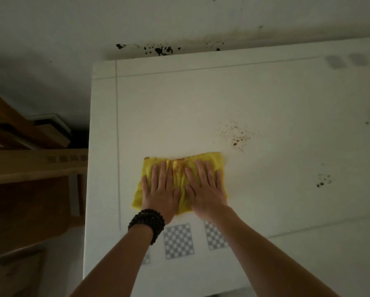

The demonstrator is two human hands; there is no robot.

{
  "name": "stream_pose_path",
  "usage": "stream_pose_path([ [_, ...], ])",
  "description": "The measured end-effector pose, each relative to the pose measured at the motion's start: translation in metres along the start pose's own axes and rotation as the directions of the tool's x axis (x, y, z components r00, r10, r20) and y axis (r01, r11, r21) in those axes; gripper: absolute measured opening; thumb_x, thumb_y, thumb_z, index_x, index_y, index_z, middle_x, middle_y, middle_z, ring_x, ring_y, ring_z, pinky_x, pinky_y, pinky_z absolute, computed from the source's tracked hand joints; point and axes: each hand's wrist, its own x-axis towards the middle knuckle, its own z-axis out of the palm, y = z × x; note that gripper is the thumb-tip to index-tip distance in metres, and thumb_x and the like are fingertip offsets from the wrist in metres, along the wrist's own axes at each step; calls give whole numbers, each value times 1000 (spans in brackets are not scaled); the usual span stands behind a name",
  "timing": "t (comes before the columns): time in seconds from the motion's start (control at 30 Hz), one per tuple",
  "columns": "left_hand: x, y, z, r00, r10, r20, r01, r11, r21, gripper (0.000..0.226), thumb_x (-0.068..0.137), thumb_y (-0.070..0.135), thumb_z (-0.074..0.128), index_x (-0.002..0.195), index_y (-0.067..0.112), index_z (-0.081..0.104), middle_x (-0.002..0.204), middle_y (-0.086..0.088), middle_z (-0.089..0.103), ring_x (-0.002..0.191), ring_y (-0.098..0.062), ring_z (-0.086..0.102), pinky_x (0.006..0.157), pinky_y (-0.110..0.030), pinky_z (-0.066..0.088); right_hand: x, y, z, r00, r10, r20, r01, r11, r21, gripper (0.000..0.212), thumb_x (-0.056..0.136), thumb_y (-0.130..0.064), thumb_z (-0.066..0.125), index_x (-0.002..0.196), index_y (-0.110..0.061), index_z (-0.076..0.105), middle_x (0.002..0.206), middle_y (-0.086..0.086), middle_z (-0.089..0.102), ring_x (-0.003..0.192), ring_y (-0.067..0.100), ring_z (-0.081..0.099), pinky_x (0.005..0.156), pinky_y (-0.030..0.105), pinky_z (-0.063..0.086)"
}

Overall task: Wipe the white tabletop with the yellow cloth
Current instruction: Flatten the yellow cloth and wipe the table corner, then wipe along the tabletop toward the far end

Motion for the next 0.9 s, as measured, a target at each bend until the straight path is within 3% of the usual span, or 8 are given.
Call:
stream_pose_path([
  [0.13, -34, 40, 12, 996, 86, 37, -86, 996, 11, 66, 96, 45, 19, 149, 7, 23, 159, -11, 12, 146, -35, 14, 111, -62, 14, -58, 28, 25, 993, 118, -7, -117, 991, 62, 55, 104, -52, 6, 148, -42, -26, 159, -4, -40, 143, 19, -42, 117, 46, -25],
  [0.4, -31, 66, 15, 987, 140, 78, -143, 989, 30, 68, 97, 48, 15, 151, 7, 15, 161, -10, 7, 147, -33, 8, 113, -61, 8, -71, 52, 29, 975, 223, -16, -219, 966, 140, 58, 105, -51, 11, 152, -43, -21, 159, -5, -38, 145, 20, -38, 117, 47, -24],
  [0.47, -15, 74, 12, 987, 138, 81, -141, 989, 34, 67, 97, 47, 13, 152, 8, 12, 161, -9, 3, 147, -33, 5, 113, -60, 5, -60, 58, 21, 970, 242, -16, -237, 959, 156, 57, 104, -51, 10, 150, -43, -24, 159, -5, -39, 145, 20, -39, 117, 47, -24],
  [0.6, 30, 90, 1, 985, 162, 65, -164, 986, 15, 67, 94, 49, -1, 150, 13, -10, 157, -5, -19, 147, -30, -11, 116, -57, -4, -29, 81, -3, 966, 259, -8, -254, 951, 178, 56, 104, -53, 6, 144, -44, -31, 159, -4, -40, 143, 19, -42, 117, 48, -24],
  [0.9, 161, 101, -29, 978, 209, 15, -209, 976, 64, 72, 91, 55, -3, 152, 17, -5, 161, -5, -10, 148, -28, -8, 117, -55, 0, 64, 148, -65, 977, 202, -70, -191, 972, 140, 59, 103, -57, 12, 155, -45, -15, 163, -6, -33, 148, 19, -33, 119, 49, -20],
])
